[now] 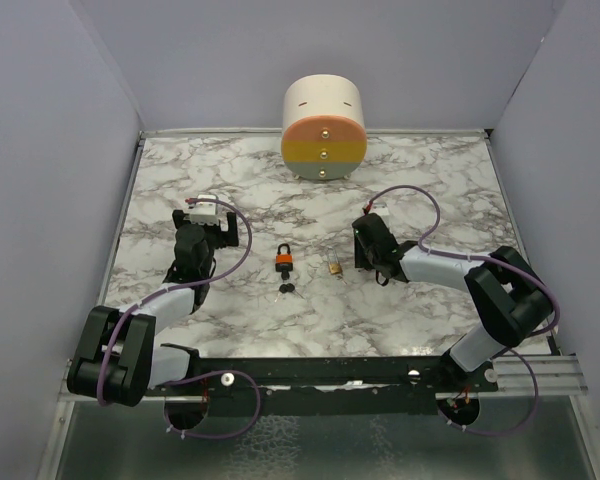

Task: Lock with the key
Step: Pick up the lock from the center of the board.

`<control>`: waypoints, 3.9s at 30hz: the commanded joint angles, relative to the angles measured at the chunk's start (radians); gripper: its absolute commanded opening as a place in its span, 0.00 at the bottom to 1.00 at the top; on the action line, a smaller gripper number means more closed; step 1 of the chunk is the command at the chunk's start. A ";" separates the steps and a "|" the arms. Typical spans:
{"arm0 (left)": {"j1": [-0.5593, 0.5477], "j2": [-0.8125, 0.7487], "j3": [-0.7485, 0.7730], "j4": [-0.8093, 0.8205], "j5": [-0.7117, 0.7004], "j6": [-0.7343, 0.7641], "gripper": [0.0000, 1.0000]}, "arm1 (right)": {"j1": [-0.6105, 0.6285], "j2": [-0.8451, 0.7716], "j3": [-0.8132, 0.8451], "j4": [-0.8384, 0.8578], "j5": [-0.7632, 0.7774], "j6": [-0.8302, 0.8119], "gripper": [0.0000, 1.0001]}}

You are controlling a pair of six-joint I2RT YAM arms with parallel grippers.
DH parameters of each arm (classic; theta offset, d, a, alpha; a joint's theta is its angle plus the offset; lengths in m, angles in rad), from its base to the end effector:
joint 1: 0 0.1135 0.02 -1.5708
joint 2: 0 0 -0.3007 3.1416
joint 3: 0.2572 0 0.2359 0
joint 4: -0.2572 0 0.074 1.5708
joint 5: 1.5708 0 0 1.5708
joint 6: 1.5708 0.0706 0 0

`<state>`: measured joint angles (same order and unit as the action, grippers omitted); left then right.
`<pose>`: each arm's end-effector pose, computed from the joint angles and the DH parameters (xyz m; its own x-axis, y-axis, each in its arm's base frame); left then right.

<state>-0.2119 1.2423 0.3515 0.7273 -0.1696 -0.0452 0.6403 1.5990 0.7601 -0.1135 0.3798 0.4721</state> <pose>0.2516 -0.0419 0.2351 -0.1610 -0.0109 -0.9869 0.0373 0.9992 -0.0171 0.2614 0.1621 0.1707 -0.7559 -0.0365 -0.6537 -0.0435 0.9990 -0.0054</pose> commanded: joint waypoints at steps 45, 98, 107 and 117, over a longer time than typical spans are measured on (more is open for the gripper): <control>-0.005 -0.016 0.017 0.007 -0.046 0.005 0.98 | 0.016 -0.006 0.027 -0.130 0.001 0.018 0.01; -0.224 -0.235 0.294 -0.058 0.985 -0.174 0.72 | -0.305 -0.673 -0.442 1.120 -1.254 -0.204 0.01; -0.277 -0.223 0.313 -0.053 1.074 -0.169 0.56 | -0.304 -0.701 -0.458 1.105 -1.261 -0.168 0.01; -0.309 -0.155 0.356 -0.052 1.085 -0.202 0.49 | -0.305 -0.692 -0.480 1.155 -1.310 -0.128 0.01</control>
<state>-0.5129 1.0576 0.6613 0.6468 0.8948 -0.2146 0.3386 0.9138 0.2810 0.9829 -0.8852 0.3183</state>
